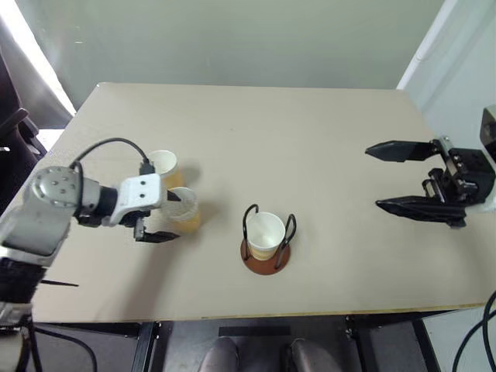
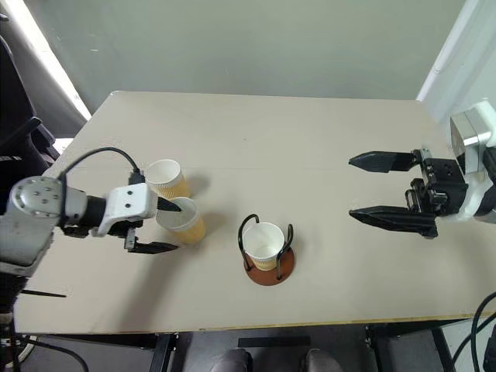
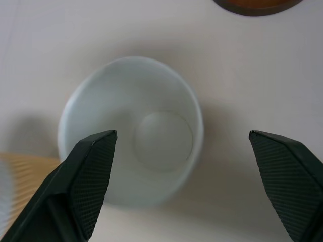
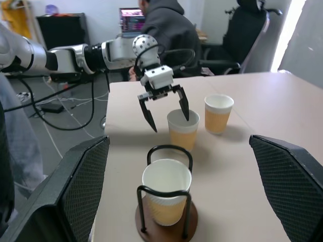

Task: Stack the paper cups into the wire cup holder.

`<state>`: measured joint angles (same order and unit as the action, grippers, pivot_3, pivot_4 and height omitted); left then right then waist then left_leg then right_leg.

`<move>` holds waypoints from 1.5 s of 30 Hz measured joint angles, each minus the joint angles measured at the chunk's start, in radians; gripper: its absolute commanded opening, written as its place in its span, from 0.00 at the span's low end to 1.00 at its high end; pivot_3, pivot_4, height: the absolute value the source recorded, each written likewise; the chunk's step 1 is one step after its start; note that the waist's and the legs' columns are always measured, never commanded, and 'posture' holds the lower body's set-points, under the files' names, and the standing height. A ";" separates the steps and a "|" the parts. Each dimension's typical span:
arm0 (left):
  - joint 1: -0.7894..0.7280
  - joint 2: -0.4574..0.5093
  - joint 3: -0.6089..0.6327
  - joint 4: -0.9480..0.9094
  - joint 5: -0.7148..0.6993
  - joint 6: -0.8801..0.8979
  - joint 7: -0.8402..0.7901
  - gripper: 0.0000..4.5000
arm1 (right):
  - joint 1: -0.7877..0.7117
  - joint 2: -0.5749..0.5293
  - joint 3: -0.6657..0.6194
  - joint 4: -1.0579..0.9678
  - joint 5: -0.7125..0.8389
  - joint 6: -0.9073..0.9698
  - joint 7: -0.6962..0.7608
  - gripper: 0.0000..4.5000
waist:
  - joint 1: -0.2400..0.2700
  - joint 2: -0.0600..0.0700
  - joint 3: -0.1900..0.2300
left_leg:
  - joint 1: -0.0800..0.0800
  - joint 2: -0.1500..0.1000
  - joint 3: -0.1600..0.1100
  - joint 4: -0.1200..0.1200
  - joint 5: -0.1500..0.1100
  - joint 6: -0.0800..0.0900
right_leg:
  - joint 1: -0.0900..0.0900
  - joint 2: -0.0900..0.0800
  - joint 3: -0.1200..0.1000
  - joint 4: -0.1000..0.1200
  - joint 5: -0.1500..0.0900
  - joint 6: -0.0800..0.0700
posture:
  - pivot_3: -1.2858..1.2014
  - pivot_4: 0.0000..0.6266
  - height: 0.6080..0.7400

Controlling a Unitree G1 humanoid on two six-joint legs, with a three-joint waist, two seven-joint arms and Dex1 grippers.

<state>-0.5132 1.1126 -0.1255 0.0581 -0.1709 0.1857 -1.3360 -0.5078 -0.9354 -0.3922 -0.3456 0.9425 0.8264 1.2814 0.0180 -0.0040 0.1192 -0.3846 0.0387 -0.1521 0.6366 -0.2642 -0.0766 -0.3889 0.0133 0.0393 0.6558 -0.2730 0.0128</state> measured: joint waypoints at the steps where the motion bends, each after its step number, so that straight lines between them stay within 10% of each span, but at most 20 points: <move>1: -0.010 -0.009 -0.008 0.012 0.004 -0.007 -0.014 0.79 | 0.018 -0.008 -0.009 -0.014 0.007 0.001 -0.012 1.00 | 0.000 0.000 0.000 | -0.001 0.000 -0.001 0.000 0.000 0.000 | 0.000 0.000 0.000 0.000 0.000 0.001 | 0.52 0.24 1.00; 11: -0.055 -0.042 -0.009 0.038 0.002 -0.008 -0.096 0.00 | 0.067 -0.058 -0.042 -0.043 0.047 -0.002 -0.065 1.00 | 0.003 0.000 0.000 | -0.001 -0.001 0.000 0.001 0.000 0.000 | 0.000 0.001 0.000 -0.001 0.000 0.003 | 0.52 0.24 1.00; 29: -0.473 -0.183 0.021 0.014 -0.292 0.130 -0.236 0.00 | 0.205 -0.165 -0.082 -0.099 0.032 -0.054 -0.006 1.00 | 0.024 0.000 0.000 | -0.003 -0.003 0.001 0.011 -0.004 0.007 | 0.006 0.000 0.002 -0.006 0.002 0.010 | 0.52 0.24 1.00; 45: -0.729 -0.226 -0.480 0.098 -0.503 -0.150 -0.241 0.00 | 0.379 -0.216 -0.189 -0.241 -0.041 -0.098 0.001 1.00 | 0.027 0.000 0.000 | -0.005 -0.008 0.009 0.028 -0.013 0.024 | 0.008 -0.001 0.022 -0.010 0.005 0.026 | 0.52 0.24 1.00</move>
<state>-1.2426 0.8869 -0.6050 0.1560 -0.6734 0.0358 -1.5766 -0.1288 -1.1514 -0.5807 -0.5863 0.9018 0.7286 1.2820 0.0451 -0.0041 0.1191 -0.3901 0.0310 -0.1427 0.6641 -0.2772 -0.0530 -0.3814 0.0128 0.0613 0.6457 -0.2678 0.0392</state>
